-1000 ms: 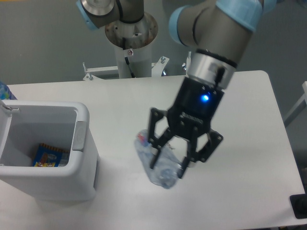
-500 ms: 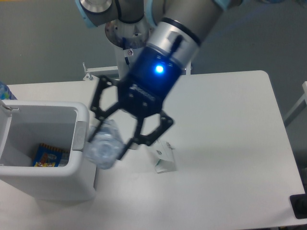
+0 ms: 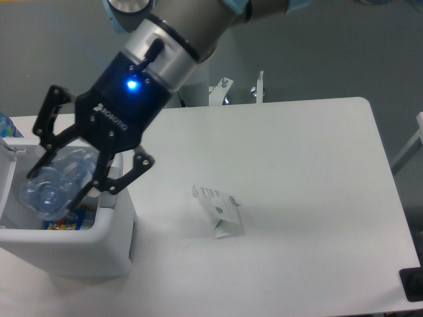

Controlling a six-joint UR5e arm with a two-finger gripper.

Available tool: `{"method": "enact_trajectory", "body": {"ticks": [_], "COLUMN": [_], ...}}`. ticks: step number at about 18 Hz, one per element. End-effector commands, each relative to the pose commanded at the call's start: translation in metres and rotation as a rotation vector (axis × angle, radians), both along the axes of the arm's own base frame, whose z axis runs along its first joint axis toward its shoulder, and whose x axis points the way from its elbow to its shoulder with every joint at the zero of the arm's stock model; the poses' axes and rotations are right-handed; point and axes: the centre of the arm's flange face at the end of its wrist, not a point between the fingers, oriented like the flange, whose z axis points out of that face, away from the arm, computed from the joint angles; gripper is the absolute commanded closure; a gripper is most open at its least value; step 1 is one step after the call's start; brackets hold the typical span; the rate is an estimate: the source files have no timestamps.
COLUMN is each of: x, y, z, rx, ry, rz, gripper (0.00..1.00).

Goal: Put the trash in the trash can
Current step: 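Open the gripper to drop the bottle into the bin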

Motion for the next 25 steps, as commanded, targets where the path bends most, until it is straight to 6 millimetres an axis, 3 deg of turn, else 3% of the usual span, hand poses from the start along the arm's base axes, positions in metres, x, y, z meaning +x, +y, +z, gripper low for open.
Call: {"method": "enact_trajectory", "body": {"ticks": [5, 11, 12, 14, 16, 17, 19, 22, 25], "x": [0.008, 0.018, 0.020, 0.025, 0.026, 0.026, 0.025, 0.009, -0.036], "y": [0.016, 0.013, 0.010, 0.004, 0.002, 0.002, 0.003, -0.002, -0.021], "z": [-0.020, -0.048, -0.052, -0.057, -0.061, -0.063, -0.065, -0.070, -0.077], "rx": [-0.013, -0.047, -0.052, -0.053, -0.054, -0.057, -0.059, -0.073, -0.106], "ry": [0.000, -0.013, -0.013, 0.001, 0.009, 0.007, 0.005, 0.012, 0.040], "rz": [-0.021, -0.042, -0.045, -0.057, -0.064, -0.064, -0.064, -0.030, 0.066], "gripper": [0.44, 0.41, 0.39, 0.22, 0.19, 0.10, 0.08, 0.02, 0.00]}}
